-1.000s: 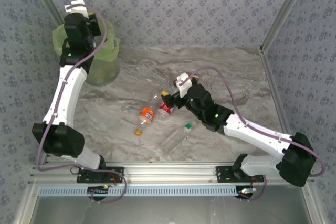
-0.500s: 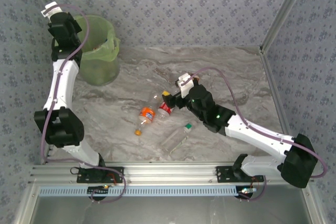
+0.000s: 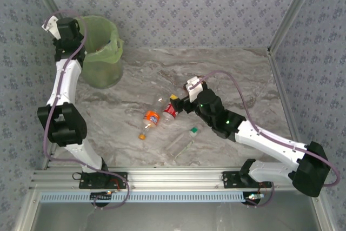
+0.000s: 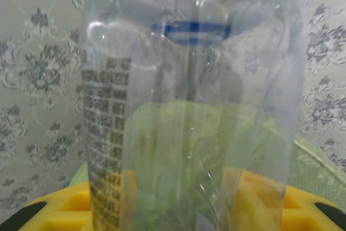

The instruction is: Put the plastic bottles in the bin

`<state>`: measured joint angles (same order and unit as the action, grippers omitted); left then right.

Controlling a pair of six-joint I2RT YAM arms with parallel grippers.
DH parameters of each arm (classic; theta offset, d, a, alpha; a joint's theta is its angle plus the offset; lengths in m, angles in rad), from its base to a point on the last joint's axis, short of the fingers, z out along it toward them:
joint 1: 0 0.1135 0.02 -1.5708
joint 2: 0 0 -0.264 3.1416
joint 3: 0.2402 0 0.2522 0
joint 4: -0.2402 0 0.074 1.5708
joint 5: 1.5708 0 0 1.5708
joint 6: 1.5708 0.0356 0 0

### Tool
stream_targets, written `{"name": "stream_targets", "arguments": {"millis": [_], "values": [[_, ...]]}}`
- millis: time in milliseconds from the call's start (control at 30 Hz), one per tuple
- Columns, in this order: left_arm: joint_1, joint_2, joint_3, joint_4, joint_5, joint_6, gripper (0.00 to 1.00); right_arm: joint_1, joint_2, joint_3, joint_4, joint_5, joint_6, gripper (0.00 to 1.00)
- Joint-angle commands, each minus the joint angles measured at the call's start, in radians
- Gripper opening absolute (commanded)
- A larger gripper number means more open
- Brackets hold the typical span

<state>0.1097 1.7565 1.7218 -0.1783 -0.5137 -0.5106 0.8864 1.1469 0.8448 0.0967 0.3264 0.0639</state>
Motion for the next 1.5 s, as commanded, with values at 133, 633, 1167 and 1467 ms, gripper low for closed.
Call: {"name": "stream_targets", "arguments": {"millis": [133, 633, 1167, 1467], "values": [[0.0, 0.035, 0.06, -0.126, 0.026, -0.117, 0.46, 0.009, -0.004, -0.002, 0.006, 0.014, 0.019, 0.98], [-0.002, 0.103, 0.222, -0.327, 0.076, -0.202, 0.84, 0.011, -0.004, -0.003, -0.002, 0.019, 0.021, 0.98], [-0.045, 0.065, 0.289, -0.329, 0.185, -0.067, 0.99, 0.008, 0.037, 0.018, -0.004, 0.042, 0.029, 0.98], [-0.115, -0.059, 0.169, -0.265, 0.245, 0.016, 0.99, -0.045, 0.059, 0.011, -0.087, 0.145, 0.209, 0.99]]}}
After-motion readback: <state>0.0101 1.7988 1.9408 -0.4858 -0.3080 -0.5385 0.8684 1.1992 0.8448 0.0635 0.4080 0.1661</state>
